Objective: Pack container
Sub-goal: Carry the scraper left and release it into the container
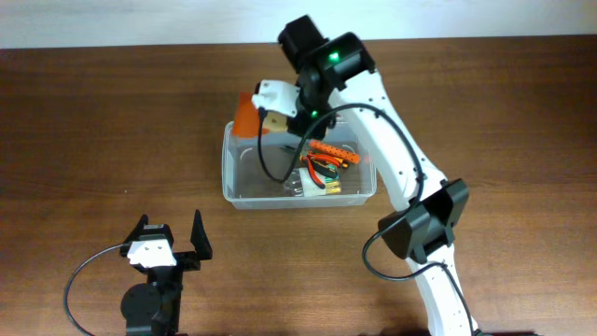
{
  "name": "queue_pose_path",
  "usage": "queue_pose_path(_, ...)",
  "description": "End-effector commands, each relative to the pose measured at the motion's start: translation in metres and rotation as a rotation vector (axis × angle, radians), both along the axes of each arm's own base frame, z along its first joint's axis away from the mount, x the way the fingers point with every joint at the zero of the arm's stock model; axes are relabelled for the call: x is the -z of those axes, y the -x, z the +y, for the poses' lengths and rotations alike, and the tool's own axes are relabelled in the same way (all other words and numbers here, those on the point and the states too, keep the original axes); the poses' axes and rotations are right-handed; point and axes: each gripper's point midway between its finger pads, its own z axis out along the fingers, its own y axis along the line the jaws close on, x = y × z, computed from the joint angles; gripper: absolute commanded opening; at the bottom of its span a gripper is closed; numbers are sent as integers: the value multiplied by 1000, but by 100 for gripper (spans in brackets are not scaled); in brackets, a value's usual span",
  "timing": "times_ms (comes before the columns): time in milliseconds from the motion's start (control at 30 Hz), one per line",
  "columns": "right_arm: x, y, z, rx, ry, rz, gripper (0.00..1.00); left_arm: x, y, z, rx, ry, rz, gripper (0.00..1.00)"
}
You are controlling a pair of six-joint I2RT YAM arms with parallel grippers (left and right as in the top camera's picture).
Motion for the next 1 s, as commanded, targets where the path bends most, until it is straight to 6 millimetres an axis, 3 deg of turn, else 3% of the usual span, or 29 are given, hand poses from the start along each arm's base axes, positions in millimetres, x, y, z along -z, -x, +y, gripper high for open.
queue_pose_path(0, -15, 11, 7, -48, -31, -14, 13, 3, 0, 0, -3, 1, 9, 99)
queue_pose_path(367, 28, 26, -2, -71, 44, 103, 16, 3, 0, 0, -4, 1, 9, 99)
queue_pose_path(667, 58, 28, -3, -78, 64, 138, 17, 3, 0, 0, -4, 1, 10, 99)
queue_pose_path(933, 62, 26, -2, -78, 63, 137, 31, 3, 0, 0, -4, 1, 9, 99)
queue_pose_path(967, 62, 26, -2, -78, 63, 137, 37, 3, 0, 0, -4, 1, 9, 99)
